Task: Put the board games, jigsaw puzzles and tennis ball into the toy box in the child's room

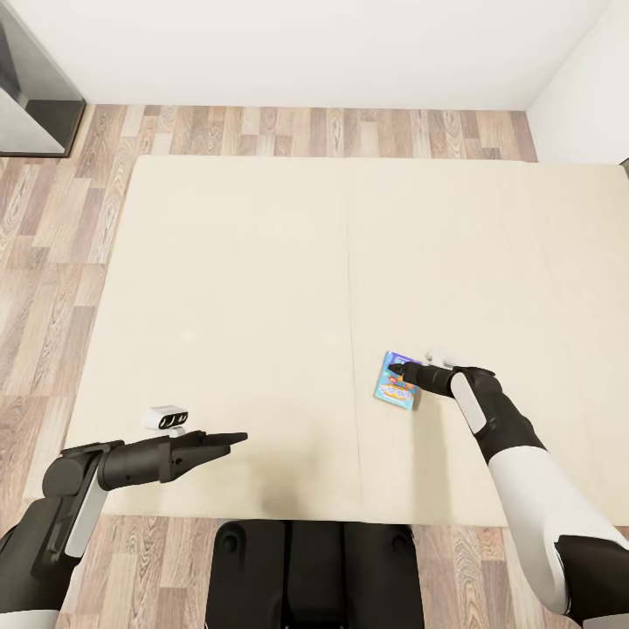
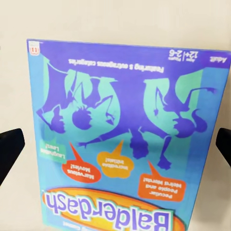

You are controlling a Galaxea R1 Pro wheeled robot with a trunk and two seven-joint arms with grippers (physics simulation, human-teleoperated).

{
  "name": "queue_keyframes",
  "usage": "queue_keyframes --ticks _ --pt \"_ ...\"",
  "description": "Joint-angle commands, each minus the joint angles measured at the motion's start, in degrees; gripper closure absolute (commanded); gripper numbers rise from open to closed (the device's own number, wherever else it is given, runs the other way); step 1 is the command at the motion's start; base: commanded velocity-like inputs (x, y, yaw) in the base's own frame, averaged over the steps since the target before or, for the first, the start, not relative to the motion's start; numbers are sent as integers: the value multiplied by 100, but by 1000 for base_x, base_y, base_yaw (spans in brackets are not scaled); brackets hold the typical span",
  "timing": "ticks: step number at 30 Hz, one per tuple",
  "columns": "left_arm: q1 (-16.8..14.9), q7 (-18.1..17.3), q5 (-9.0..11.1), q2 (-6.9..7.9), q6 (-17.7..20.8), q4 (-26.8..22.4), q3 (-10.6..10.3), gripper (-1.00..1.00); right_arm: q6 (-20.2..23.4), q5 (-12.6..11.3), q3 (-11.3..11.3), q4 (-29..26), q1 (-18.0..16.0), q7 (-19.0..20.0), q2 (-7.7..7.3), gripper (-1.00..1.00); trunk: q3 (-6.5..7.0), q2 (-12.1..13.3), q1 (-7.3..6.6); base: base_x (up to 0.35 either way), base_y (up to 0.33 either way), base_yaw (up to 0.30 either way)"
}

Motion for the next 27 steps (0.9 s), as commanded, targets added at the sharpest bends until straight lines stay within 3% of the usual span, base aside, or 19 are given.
queue_keyframes --ticks 1,27 --pt "-1 -21 -3 2 61 -2 -1 -100 31 17 -16 -4 -2 30 2 -100 -6 -9 3 0 0 0" --pt "-1 -21 -3 4 61 -2 -1 -100 33 32 -19 -4 -2 4 2 -100 -20 -9 3 0 3 0"
